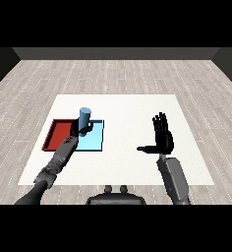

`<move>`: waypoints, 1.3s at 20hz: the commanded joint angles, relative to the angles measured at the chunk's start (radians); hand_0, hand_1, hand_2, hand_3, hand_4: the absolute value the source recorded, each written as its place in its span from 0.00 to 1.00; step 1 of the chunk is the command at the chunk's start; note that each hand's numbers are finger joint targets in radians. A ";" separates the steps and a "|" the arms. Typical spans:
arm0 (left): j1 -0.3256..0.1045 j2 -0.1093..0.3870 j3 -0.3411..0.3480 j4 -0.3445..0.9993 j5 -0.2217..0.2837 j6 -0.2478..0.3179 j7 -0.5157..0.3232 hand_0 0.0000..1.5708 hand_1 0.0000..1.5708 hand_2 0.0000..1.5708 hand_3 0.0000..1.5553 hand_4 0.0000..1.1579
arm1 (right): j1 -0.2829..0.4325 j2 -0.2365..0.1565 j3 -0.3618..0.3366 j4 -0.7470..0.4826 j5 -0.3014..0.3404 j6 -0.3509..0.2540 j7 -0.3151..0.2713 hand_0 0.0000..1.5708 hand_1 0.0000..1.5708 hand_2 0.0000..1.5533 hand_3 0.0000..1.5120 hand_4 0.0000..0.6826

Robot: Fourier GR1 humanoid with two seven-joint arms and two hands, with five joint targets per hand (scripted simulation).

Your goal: Pick the blue can and put it in the blue box

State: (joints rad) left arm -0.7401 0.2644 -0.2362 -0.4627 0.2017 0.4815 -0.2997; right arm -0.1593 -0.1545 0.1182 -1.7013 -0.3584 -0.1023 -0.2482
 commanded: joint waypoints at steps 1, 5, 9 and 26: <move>-0.075 -0.036 -0.014 0.158 -0.052 0.002 0.070 1.00 1.00 1.00 0.95 0.89 | -0.010 0.037 -0.011 0.075 -0.006 0.011 -0.045 0.00 0.00 0.00 0.00 0.00; -0.102 -0.092 0.018 0.308 -0.049 0.022 0.040 1.00 1.00 1.00 0.94 0.85 | -0.066 -0.004 -0.084 0.185 -0.052 0.065 -0.044 0.00 0.00 0.00 0.00 0.00; -0.093 -0.126 0.065 0.369 -0.022 0.048 0.023 0.78 0.78 0.75 0.73 0.79 | -0.053 -0.061 -0.135 0.102 -0.077 0.052 0.036 0.00 0.00 0.00 0.00 0.00; -0.094 -0.099 0.137 0.352 0.003 0.166 -0.021 0.00 0.00 0.00 0.00 0.00 | -0.069 0.019 -0.076 0.062 -0.026 0.027 0.022 0.00 0.00 0.00 0.00 0.00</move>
State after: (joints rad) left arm -0.8491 0.1652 -0.1307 -0.0696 0.1842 0.6083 -0.2540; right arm -0.1948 -0.1505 0.0334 -1.6130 -0.3930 -0.0450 -0.2632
